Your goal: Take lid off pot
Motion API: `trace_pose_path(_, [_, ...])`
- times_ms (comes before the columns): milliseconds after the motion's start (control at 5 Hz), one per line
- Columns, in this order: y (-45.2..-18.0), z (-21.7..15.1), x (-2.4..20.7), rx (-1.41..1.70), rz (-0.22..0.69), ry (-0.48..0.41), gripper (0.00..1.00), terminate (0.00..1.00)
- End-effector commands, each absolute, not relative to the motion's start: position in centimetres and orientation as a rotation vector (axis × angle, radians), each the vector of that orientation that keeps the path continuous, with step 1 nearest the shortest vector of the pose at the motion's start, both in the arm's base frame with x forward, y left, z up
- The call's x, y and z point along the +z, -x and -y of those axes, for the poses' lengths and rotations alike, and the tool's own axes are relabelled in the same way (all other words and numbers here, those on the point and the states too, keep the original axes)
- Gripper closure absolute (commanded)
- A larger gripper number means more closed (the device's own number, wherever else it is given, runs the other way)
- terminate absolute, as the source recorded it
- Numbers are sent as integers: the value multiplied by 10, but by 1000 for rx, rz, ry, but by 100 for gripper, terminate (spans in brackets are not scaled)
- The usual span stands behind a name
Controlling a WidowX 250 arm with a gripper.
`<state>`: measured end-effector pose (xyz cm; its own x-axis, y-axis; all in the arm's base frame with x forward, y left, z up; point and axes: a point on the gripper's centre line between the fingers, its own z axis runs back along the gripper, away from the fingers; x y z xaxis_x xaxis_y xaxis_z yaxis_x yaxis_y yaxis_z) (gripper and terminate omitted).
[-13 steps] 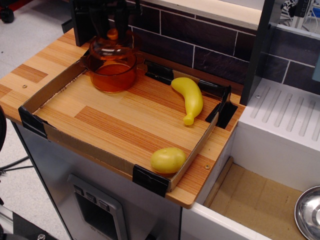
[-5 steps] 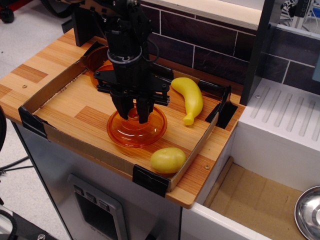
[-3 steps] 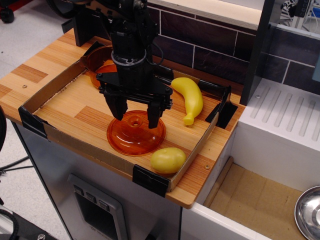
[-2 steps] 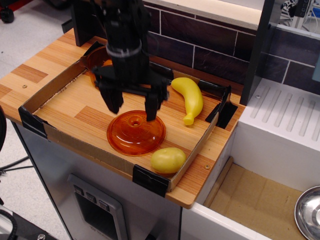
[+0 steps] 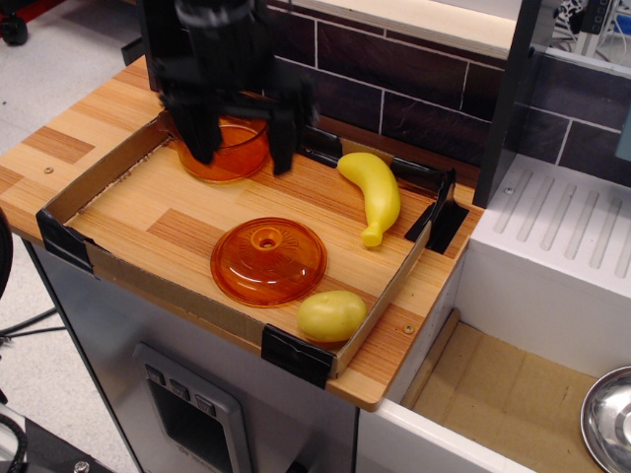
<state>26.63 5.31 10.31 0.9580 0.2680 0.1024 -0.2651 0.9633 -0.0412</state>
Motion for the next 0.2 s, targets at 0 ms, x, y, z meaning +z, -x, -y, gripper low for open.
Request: trace_pose_path(0, [-267, -61, 120, 282, 157, 22, 0, 100])
